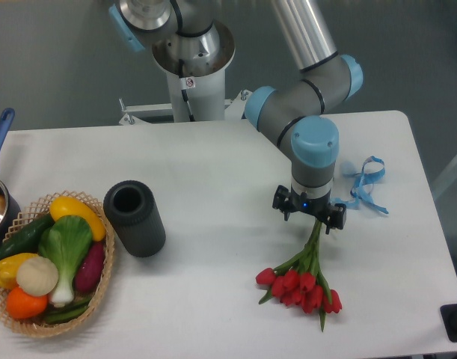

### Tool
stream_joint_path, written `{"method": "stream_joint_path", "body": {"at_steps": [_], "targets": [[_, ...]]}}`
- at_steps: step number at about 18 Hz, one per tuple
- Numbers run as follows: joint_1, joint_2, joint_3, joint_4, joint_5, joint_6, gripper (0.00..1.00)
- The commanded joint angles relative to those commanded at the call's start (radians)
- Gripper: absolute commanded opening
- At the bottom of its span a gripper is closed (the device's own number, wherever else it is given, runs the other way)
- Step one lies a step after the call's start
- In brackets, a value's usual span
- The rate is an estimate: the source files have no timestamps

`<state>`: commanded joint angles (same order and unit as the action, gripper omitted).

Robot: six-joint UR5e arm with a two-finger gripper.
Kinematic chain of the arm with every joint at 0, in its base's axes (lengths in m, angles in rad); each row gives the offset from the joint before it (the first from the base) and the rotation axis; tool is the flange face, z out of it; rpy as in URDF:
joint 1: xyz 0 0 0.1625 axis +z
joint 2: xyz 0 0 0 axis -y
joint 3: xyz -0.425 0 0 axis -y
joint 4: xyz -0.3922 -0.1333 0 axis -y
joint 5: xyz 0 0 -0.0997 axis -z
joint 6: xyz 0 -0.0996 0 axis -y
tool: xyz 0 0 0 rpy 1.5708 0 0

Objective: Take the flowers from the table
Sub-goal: 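Lower the open gripper onto the tulip stems near the blue ribbon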

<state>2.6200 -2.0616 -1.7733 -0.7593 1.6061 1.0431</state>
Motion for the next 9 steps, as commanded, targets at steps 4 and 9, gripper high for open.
{"method": "stream_joint_path", "body": {"at_steps": [4, 9], "targets": [[-0.006, -0.038, 0.041, -0.002, 0.000, 0.000, 1.00], [-0.012, -0.055, 0.054, -0.002, 0.000, 0.003, 0.74]]}}
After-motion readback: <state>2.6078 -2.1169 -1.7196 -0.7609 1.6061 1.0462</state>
